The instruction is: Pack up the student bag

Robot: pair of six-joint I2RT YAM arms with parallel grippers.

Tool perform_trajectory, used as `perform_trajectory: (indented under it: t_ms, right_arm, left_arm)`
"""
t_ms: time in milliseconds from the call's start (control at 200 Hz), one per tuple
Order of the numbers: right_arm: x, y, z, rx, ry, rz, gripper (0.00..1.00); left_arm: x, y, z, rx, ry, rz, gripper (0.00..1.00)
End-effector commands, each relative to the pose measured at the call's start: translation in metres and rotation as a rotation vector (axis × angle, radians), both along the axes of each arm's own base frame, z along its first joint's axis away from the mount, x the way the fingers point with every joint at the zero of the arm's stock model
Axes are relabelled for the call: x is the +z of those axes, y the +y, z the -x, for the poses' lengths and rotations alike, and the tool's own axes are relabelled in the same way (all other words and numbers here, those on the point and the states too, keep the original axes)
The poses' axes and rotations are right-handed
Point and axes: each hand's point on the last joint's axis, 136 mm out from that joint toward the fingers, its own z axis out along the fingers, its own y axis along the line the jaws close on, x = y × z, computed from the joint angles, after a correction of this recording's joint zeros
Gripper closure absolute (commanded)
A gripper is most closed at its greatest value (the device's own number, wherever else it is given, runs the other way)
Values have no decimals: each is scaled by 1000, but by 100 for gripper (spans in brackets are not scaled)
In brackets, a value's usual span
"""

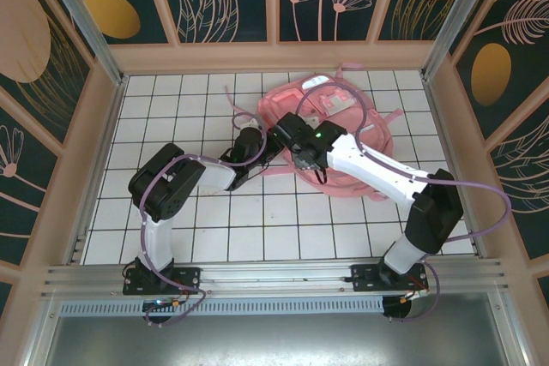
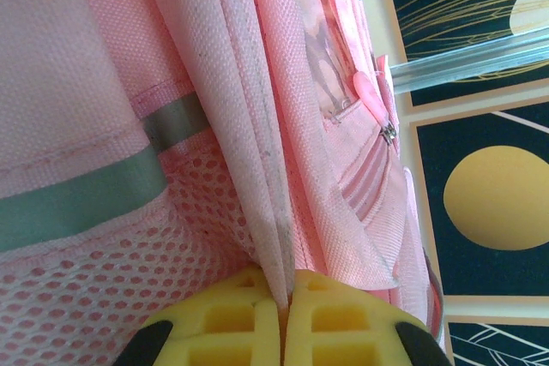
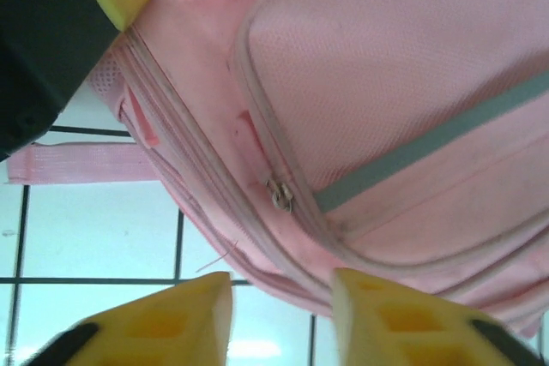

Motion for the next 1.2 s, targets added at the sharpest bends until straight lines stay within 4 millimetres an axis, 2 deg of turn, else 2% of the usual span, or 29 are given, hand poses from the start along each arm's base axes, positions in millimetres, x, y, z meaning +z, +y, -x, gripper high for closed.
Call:
perform_trajectory:
  t_ms: [0, 225, 345, 460, 650, 796, 876, 996, 1086, 1196]
  right_arm:
    - [-10, 0, -17, 8, -48, 63, 55]
    - [-27, 2, -45, 59, -68, 192, 54]
    - [-39, 3, -46, 109, -46, 234, 55]
    - [-50, -5, -47, 127, -33, 306, 55]
    - [-52, -20, -53, 137, -53, 458, 58]
    - [-56, -22, -54, 177, -60, 515, 60]
    - [-50, -23, -57, 166, -95, 519, 62]
    - [-21, -23, -58, 80, -179, 412, 62]
    - [0, -29, -49, 16, -210, 289, 64]
    - [4, -39, -33, -44, -183, 134, 64]
  left_arm:
    - [47, -10, -7, -18, -114, 76, 96]
    - [49, -8, -4, -17, -113, 85, 96]
    - [49, -7, -3, -14, -113, 88, 96]
    - [50, -7, -3, -12, -113, 90, 96]
    - [54, -6, -2, -11, -118, 96, 96]
    - [55, -4, -2, -5, -120, 93, 95]
    - [56, -4, -3, -5, -122, 92, 95]
    - [55, -5, -3, -3, -119, 87, 95]
    - [54, -6, -5, -6, -117, 87, 95]
    - [52, -10, -6, -19, -113, 86, 95]
